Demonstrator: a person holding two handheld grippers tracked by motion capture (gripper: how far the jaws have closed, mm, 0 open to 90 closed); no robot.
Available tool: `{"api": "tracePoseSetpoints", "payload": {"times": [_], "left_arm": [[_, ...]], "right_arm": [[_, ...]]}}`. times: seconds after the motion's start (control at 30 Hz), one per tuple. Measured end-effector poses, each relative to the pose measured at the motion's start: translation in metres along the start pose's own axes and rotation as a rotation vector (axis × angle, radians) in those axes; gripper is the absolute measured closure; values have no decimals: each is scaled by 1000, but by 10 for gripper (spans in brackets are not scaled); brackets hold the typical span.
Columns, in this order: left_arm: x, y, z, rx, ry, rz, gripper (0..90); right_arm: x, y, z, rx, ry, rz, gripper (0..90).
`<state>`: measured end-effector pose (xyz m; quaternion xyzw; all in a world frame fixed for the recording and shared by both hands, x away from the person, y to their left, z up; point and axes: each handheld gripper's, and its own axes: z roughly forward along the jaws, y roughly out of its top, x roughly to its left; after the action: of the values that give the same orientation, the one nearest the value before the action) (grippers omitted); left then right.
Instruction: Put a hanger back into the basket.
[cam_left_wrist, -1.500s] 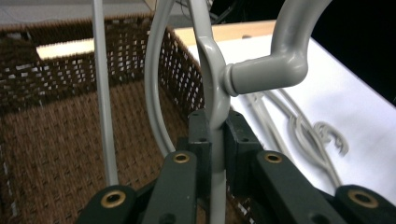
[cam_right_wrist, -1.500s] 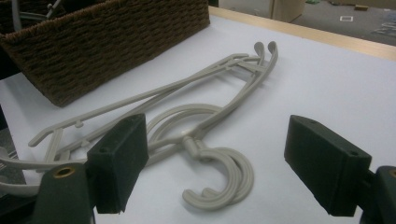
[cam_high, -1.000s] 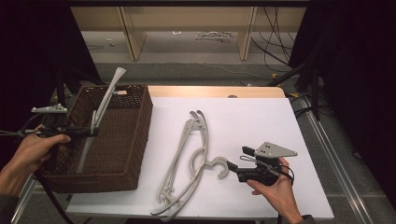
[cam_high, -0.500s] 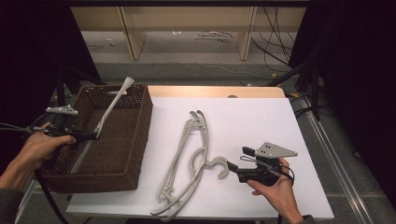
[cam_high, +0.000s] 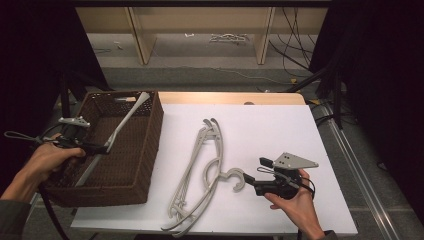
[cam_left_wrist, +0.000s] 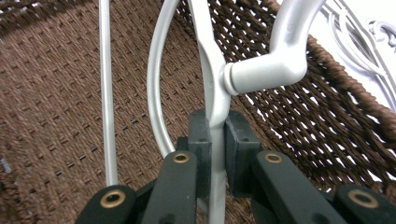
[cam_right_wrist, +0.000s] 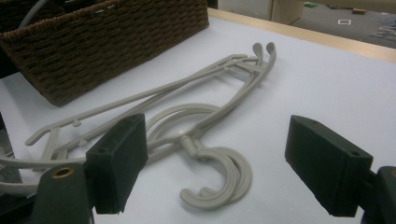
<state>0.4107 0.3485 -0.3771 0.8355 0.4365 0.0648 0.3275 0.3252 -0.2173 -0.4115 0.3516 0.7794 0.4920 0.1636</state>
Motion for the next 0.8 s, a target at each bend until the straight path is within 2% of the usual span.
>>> {"api": "tracePoseSetpoints", "payload": {"times": [0.1, 0.13, 0.27, 0.3, 0.37, 0.5, 0.57, 0.6, 0.67, 0.73, 0.8], "left_arm": [[0, 1, 5, 13, 1, 2, 823], [0, 3, 10, 30, 3, 13, 822], [-1, 3, 17, 41, 8, 12, 822], [-2, 3, 22, 28, 10, -12, 822], [-2, 3, 23, 28, 12, -19, 821], [-2, 1, 34, 42, 16, -27, 820], [-1, 2, 38, 73, 16, -5, 819], [-2, 1, 40, 65, 23, -23, 816], [-2, 0, 43, 68, 31, -26, 807], [-3, -1, 43, 49, 28, -42, 763], [-4, -1, 41, 33, 30, -57, 665]], "right_arm": [[0, 0, 1, -10, 3, 2, 222], [0, 0, -1, 13, -10, -1, 222], [0, 0, -1, 14, -10, 0, 222], [-1, 0, -1, 15, -8, -1, 222], [-1, 0, -1, 12, -3, 9, 223], [-1, -1, 1, 5, 1, 2, 222], [0, -1, 1, 2, 7, 11, 222], [-1, -1, 1, -4, 6, 5, 222], [-1, -1, 0, 9, 5, 11, 222], [-1, -1, 0, 5, 0, 5, 222], [-1, -1, 0, 1, 0, 5, 222]]}}
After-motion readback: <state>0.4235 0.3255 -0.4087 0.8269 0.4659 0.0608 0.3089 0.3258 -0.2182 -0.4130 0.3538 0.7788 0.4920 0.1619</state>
